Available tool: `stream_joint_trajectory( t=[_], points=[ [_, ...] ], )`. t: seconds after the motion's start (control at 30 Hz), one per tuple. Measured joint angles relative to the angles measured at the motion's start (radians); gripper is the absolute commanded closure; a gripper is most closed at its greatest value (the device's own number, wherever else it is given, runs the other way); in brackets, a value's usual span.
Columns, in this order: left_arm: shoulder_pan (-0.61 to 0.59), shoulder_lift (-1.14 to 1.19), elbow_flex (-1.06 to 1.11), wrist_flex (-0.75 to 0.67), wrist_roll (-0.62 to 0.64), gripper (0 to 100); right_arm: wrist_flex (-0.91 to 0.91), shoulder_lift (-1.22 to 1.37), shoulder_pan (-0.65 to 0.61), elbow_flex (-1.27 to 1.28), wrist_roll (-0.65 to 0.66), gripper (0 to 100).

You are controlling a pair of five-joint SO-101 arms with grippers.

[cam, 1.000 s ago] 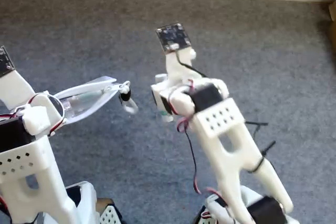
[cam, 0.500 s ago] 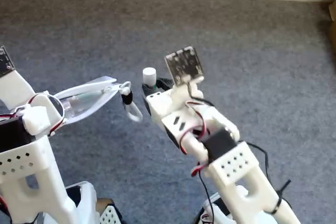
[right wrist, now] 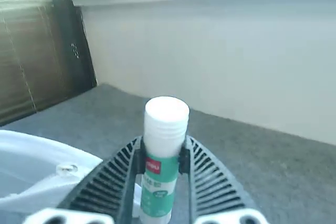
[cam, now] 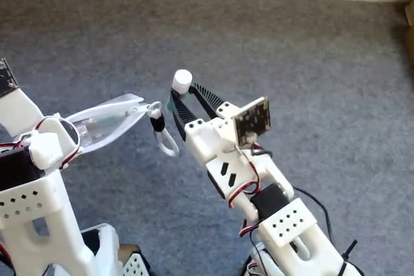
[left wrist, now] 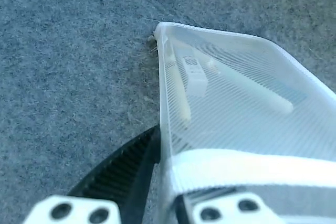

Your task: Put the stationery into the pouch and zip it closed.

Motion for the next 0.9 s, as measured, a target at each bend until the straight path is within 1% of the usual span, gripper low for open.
stream_joint_trajectory(
  t=[0.1, 0.3, 0.43, 0.9],
  points=[
    [0.000, 0.000, 0.000, 0.000, 0.000, 99, -0.064, 0.000, 0.000, 0.014, 0.000, 99.3],
    [0.002, -0.002, 0.005, 0.000, 0.000, 99, -0.124, 0.000, 0.000, 0.020, -0.003, 99.3],
    [0.002, -0.002, 0.005, 0.000, 0.000, 99, -0.195, 0.000, -0.002, 0.020, -0.003, 99.3],
    [0.002, -0.002, 0.005, 0.000, 0.000, 99, -0.361, 0.000, -0.138, 0.020, -0.003, 99.3]
  ],
)
